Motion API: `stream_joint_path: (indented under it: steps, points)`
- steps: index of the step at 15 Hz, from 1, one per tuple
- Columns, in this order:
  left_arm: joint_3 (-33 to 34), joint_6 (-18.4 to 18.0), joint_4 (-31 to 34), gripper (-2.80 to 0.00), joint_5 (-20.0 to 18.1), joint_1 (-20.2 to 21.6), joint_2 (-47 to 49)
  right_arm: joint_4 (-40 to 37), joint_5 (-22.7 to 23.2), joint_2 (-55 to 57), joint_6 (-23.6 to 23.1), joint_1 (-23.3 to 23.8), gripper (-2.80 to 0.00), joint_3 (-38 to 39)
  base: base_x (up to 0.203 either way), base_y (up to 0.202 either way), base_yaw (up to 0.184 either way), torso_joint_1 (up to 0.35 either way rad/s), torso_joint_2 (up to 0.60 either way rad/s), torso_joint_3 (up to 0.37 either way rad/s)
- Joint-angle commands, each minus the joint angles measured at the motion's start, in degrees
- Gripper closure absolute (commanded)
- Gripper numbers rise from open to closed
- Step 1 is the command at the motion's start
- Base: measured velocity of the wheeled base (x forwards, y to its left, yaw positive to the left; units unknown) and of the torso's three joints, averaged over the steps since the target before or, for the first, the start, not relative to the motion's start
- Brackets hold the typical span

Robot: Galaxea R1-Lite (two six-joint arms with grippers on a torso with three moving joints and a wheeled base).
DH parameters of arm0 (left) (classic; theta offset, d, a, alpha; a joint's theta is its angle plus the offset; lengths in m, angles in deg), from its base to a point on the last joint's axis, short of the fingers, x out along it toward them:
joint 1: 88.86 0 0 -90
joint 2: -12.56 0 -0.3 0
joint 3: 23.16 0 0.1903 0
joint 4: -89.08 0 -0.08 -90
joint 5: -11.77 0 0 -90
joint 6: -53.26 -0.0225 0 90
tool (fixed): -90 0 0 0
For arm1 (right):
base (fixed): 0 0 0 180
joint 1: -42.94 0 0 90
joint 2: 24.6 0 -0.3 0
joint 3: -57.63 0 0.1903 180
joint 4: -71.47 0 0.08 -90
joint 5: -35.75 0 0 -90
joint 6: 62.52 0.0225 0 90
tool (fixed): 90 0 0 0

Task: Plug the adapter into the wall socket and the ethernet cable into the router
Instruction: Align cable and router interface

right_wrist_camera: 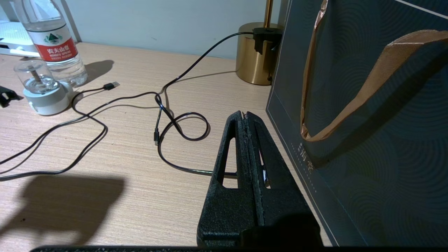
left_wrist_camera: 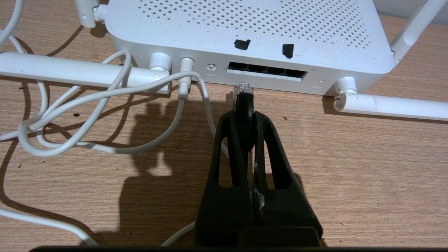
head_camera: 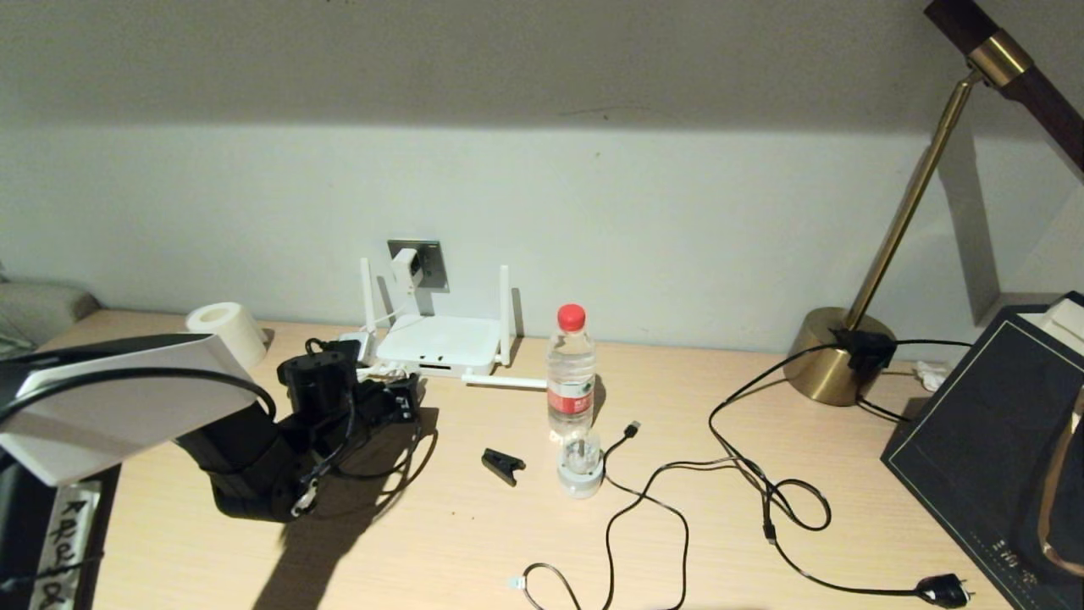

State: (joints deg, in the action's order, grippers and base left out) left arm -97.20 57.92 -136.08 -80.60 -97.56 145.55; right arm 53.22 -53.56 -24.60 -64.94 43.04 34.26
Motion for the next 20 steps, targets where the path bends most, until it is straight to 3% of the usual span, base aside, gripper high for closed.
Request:
stream_joint_path:
  steps: [1,20]
  points:
    - [-0.2,0.0,-0.4,0.0,0.0,0.0,0.1,0.1,0.0,0.1,0.0,0.0,0.0,1.9,0.0,0.0,0.0,0.0,0.0,0.0]
    - [-1.2,0.0,-0.3,0.0,0.0,0.4,0.2,0.1,0.0,0.1,0.0,0.0,0.0,1.9,0.0,0.0,0.0,0.0,0.0,0.0]
